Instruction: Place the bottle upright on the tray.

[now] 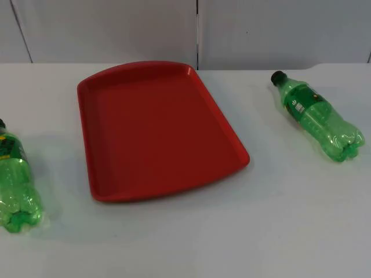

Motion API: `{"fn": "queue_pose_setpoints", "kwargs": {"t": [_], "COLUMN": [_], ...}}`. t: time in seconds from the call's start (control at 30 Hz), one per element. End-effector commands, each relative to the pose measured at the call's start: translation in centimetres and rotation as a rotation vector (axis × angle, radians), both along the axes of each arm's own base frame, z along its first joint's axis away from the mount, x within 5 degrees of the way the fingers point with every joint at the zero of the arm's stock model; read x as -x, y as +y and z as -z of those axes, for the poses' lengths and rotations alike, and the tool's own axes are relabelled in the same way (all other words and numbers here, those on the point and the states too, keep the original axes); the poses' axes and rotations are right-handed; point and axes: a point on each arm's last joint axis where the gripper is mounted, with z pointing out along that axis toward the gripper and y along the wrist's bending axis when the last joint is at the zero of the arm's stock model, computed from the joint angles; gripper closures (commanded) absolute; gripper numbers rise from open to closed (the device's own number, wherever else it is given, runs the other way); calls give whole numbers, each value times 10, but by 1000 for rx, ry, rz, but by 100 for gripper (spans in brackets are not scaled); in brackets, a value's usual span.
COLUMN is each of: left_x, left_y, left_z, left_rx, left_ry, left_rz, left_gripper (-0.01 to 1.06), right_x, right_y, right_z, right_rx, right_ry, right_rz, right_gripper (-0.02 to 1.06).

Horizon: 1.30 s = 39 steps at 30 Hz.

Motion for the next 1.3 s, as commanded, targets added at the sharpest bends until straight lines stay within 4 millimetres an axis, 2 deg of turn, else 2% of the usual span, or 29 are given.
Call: {"fn": "queue_pose_setpoints", "kwargs": {"t": [0.0, 0.17, 0.33, 0.5, 0.53, 0.63, 0.8, 0.83, 0.97, 1.27], "left_x": [1, 2, -11, -36, -36, -57, -82, -82, -105, -137], "left_y": [-2, -2, -2, -1, -1, -2, 0, 0, 3, 7], "left_z": [-6, -18, -30, -39, -39, -41, -39, -39, -35, -35], "left_rx": [17, 20, 31, 58, 58, 103, 123, 123, 130, 134], "left_ry": [-45, -81, -26, 55, 55, 88, 125, 125, 158, 224], "left_rz": [18, 21, 23, 28, 28, 36, 27, 27, 13, 4], "left_gripper": [0, 0, 0, 0, 0, 0, 0, 0, 0, 0], "right_x": [0, 0, 0, 0, 0, 0, 0, 0, 0, 0], "right_y": [0, 0, 0, 0, 0, 0, 0, 0, 0, 0], "right_z": [0, 0, 0, 0, 0, 0, 0, 0, 0, 0], "right_rx": [-6, -6, -6, -6, -6, -6, -6, -6, -6, -6], "right_ry": [-6, -6, -6, -6, -6, -6, -6, -6, -6, -6], "right_rz": [8, 8, 8, 8, 8, 8, 8, 8, 8, 8], "right_gripper": [-1, -1, -1, -1, -1, -1, -1, -1, -1, -1]}}
